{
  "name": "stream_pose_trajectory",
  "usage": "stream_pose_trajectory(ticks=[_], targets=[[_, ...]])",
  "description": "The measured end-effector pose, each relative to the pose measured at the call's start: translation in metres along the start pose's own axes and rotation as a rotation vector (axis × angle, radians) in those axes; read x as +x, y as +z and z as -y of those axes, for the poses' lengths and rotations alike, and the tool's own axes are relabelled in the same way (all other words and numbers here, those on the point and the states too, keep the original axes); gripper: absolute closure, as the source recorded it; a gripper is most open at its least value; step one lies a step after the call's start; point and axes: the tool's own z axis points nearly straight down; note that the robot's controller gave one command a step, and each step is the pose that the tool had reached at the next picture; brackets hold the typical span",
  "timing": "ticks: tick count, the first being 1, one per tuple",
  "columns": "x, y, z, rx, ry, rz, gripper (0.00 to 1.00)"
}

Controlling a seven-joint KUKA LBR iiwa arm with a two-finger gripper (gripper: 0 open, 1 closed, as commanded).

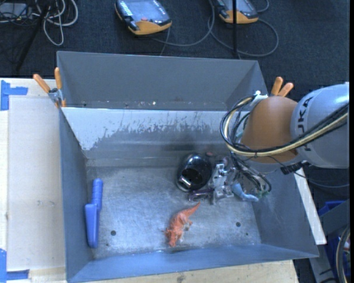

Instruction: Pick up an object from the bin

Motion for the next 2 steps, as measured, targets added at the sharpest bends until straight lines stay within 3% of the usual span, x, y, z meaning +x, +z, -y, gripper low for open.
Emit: stream_pose_trajectory(ticks=[1,2], targets=[[0.002,-0.05,0.002,-0.007,-0.014,-0.022,1.0],[-0.003,-0.118,0.009,-0.006,0.002,-0.018,1.0]])
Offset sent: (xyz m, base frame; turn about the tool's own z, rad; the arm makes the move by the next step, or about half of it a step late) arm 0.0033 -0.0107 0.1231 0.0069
